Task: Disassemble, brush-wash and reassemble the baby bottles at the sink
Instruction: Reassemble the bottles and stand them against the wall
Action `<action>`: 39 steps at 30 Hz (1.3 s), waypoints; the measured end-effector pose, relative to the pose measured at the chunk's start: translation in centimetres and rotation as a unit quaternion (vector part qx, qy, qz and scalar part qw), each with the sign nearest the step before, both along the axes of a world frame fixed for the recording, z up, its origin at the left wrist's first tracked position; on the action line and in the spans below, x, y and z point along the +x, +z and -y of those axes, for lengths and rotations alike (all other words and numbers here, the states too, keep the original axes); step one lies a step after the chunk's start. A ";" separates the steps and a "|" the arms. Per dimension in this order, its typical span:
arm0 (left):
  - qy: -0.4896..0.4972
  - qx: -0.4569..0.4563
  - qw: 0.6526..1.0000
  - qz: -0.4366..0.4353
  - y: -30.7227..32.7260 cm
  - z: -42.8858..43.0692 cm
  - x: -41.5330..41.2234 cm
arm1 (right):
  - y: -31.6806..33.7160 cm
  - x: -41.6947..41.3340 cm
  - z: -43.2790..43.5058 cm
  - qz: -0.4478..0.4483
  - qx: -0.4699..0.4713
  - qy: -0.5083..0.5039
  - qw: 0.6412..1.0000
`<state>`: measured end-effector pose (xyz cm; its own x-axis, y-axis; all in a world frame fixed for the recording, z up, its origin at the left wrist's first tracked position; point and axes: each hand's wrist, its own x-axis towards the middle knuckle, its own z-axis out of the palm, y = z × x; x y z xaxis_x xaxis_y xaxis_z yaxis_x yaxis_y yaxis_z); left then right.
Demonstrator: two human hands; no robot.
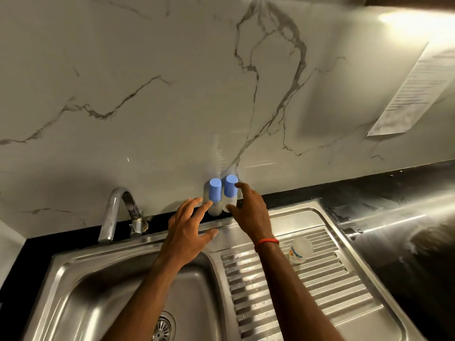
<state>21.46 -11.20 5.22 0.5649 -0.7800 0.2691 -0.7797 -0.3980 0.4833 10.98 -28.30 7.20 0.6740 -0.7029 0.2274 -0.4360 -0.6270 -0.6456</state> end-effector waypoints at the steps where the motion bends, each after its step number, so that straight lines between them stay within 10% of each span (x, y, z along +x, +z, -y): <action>1: 0.000 -0.003 1.000 0.000 0.2 -0.4 -0.5 | 0.2 -0.7 -0.4 -0.006 -0.001 0.005 1.000; 24: -0.082 -0.035 0.995 -0.046 2.0 -6.4 -12.0 | 4.0 -18.4 -3.6 0.039 0.041 -0.075 0.996; 39: -0.156 0.052 0.982 -0.097 -1.3 -4.0 -16.1 | -5.4 -23.3 -3.9 -0.197 0.142 -0.059 0.968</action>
